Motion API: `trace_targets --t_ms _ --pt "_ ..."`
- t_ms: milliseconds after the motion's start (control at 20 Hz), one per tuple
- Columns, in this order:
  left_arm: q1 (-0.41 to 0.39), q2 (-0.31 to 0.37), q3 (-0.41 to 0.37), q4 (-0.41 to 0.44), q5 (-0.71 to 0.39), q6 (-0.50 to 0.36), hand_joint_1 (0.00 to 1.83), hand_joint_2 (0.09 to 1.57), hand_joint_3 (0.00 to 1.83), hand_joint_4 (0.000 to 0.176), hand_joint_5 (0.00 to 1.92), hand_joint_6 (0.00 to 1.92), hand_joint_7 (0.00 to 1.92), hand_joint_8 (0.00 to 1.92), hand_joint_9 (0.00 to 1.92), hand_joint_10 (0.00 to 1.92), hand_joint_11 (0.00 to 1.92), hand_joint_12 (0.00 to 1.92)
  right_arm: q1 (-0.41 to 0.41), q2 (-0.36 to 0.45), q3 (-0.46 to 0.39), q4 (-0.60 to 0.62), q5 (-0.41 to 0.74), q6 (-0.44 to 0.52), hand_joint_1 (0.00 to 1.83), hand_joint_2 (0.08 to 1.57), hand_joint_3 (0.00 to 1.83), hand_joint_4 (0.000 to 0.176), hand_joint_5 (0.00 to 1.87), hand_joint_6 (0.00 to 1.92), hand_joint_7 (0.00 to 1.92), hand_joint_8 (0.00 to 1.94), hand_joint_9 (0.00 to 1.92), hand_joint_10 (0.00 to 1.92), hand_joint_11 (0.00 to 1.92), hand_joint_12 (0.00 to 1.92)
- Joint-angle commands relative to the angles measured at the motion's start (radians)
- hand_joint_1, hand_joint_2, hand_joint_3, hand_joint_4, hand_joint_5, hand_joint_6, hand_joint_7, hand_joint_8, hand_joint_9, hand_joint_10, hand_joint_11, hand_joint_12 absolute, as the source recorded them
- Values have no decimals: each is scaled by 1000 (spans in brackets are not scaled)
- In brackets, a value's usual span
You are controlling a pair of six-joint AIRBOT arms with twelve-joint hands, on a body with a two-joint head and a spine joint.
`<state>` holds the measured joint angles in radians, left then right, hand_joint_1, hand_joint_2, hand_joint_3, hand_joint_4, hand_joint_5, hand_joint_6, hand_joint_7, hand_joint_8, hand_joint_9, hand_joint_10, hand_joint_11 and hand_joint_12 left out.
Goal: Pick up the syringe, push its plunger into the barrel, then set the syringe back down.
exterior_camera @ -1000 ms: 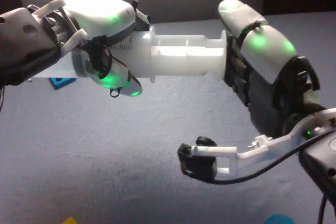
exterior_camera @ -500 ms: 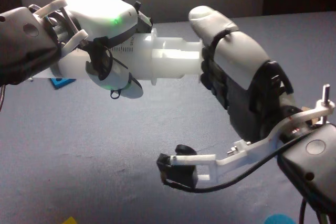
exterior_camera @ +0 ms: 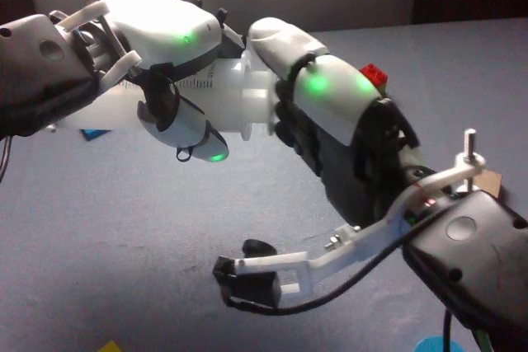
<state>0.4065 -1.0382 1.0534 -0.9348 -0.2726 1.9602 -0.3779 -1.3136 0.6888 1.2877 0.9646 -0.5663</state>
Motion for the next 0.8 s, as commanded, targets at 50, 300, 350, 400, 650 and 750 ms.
trace_targets --t_ms 50,300,350,400,650,750 --pt "-19 -17 -9 22 -75 -17 1393 1091 0 0 1016 626 950 1089 1068 1192 1083 1180 28 -33 -19 -180 -150 0 77 1086 1 0 41 0 61 1 50 1 0 216" --pt "-17 -17 -9 22 -73 -17 1390 1101 0 0 958 747 921 1134 1060 1188 1087 1154 7 -35 -23 -208 -111 -11 132 1072 0 0 72 4 83 3 66 3 0 234" --pt "-17 -17 -9 22 -74 -17 1391 1097 0 0 954 768 926 1122 1079 1144 1098 1104 0 -27 -30 -208 -86 -12 134 1068 0 0 81 4 88 2 69 2 0 252" --pt "-17 -17 -10 22 -75 -17 1385 1114 2 0 970 717 890 1188 1009 1271 1040 1207 -7 -15 -39 -208 -54 -12 124 1071 0 0 73 0 78 0 67 1 0 254" --pt "-11 -18 -16 22 -77 -17 1392 1095 0 0 952 749 968 1055 1064 1198 1070 1226 -56 86 -112 -208 121 -11 105 1069 0 0 69 1 86 0 75 0 0 262" --pt "-7 -18 -18 21 -80 -17 1390 1100 0 0 981 692 934 1123 1042 1223 1061 1231 -74 126 -131 -210 150 -10 78 1074 2 0 50 1 65 0 55 0 0 205"
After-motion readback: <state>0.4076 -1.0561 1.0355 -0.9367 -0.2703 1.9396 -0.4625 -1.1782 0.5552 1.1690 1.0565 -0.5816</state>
